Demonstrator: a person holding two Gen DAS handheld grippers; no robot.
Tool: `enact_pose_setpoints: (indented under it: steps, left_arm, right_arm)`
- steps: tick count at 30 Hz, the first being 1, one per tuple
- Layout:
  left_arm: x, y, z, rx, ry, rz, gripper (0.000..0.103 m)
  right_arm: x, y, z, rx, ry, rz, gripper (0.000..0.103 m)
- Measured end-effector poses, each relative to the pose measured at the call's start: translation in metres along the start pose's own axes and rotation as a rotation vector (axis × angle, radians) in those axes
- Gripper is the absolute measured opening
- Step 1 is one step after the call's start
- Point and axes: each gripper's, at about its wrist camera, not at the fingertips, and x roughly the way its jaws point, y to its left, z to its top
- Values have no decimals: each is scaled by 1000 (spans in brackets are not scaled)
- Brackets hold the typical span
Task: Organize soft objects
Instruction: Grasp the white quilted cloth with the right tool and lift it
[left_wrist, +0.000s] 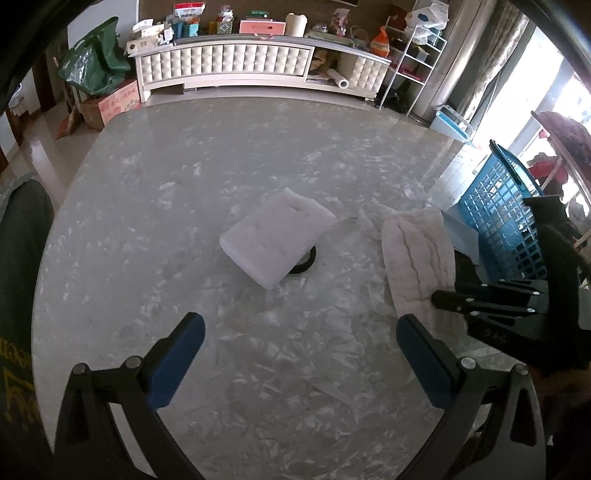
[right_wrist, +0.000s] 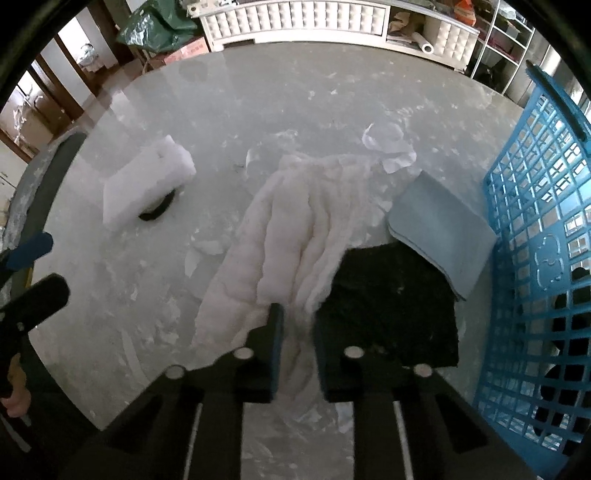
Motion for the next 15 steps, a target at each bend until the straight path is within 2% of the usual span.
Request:
enact_pose_setpoints:
  steps: [2, 8, 15]
  left_arm:
    - [0, 0, 0, -2, 0, 2, 103]
    - [-2, 1, 2, -18, 5, 0, 103]
    - [-28, 8, 6, -39, -46, -14, 103]
  right_arm:
    - [-7, 0, -1, 4, -12, 17, 7]
    - [-32, 0, 4, 1, -62, 70, 6]
    - [-77, 1, 3, -15, -147, 115, 6]
